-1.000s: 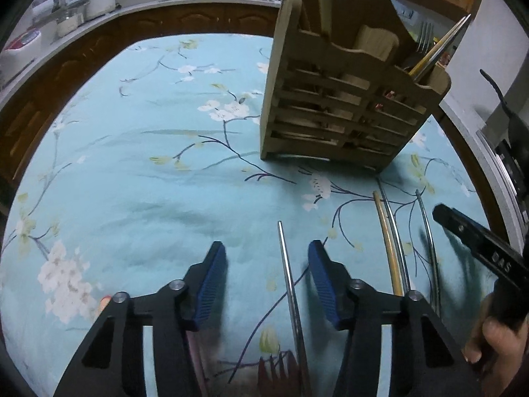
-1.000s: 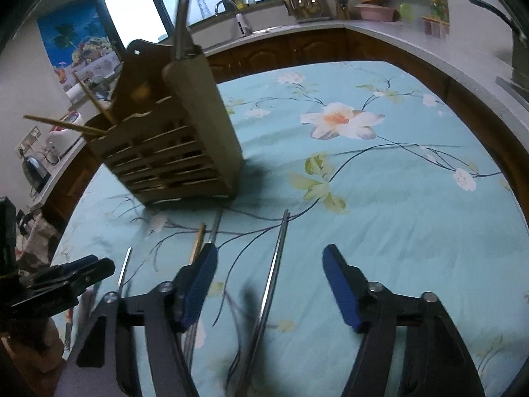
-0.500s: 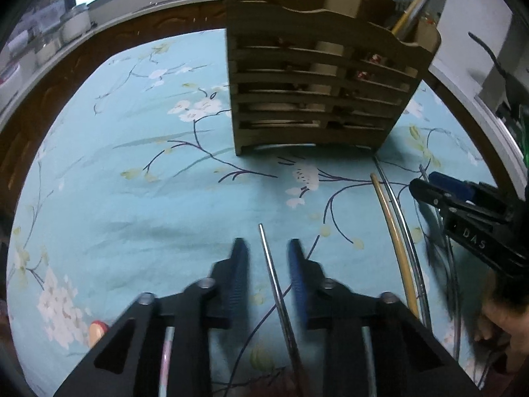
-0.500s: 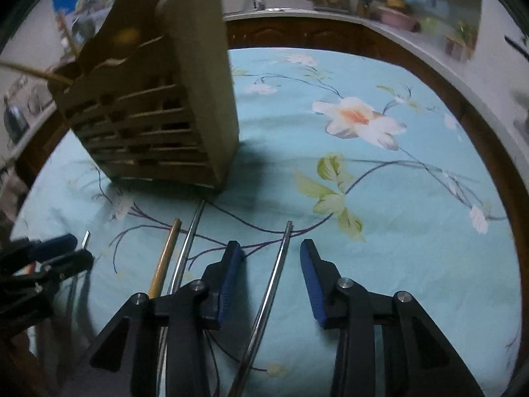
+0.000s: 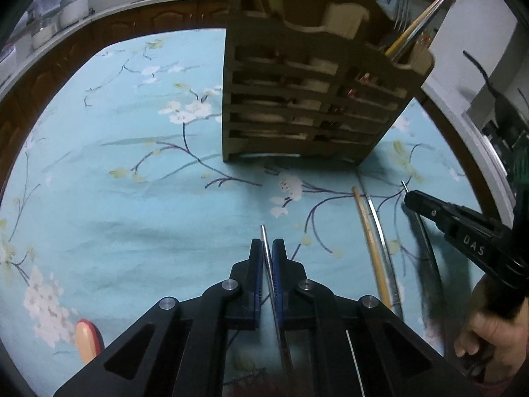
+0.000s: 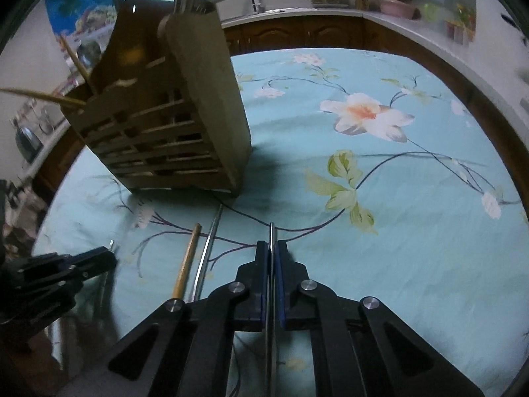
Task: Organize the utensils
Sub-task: 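Lift both metal chopsticks upright and carry them over the caddy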
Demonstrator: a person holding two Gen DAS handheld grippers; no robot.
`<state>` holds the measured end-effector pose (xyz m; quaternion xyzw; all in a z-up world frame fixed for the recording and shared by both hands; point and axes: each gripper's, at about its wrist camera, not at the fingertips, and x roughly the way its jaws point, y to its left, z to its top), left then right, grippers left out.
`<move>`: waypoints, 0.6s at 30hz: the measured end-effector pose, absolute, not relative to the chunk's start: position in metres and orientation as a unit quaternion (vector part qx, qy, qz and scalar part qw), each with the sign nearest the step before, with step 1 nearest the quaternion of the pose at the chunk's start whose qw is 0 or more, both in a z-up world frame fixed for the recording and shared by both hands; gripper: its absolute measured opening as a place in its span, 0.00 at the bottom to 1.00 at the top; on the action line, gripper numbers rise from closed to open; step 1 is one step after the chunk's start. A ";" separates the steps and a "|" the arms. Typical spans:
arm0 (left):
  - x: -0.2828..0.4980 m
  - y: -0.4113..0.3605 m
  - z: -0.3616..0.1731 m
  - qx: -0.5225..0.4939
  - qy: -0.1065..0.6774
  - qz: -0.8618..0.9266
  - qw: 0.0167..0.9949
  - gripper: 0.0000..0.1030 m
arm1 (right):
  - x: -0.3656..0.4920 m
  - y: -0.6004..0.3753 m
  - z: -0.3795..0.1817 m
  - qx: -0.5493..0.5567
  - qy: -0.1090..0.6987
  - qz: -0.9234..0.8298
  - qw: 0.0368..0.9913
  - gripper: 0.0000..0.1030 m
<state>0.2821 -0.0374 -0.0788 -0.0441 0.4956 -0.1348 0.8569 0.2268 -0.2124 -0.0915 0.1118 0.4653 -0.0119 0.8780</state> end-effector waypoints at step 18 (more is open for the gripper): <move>0.214 -0.001 0.002 -0.090 0.416 -0.152 0.892 0.03 | 0.175 -0.221 -0.009 0.152 0.373 0.014 0.915 0.04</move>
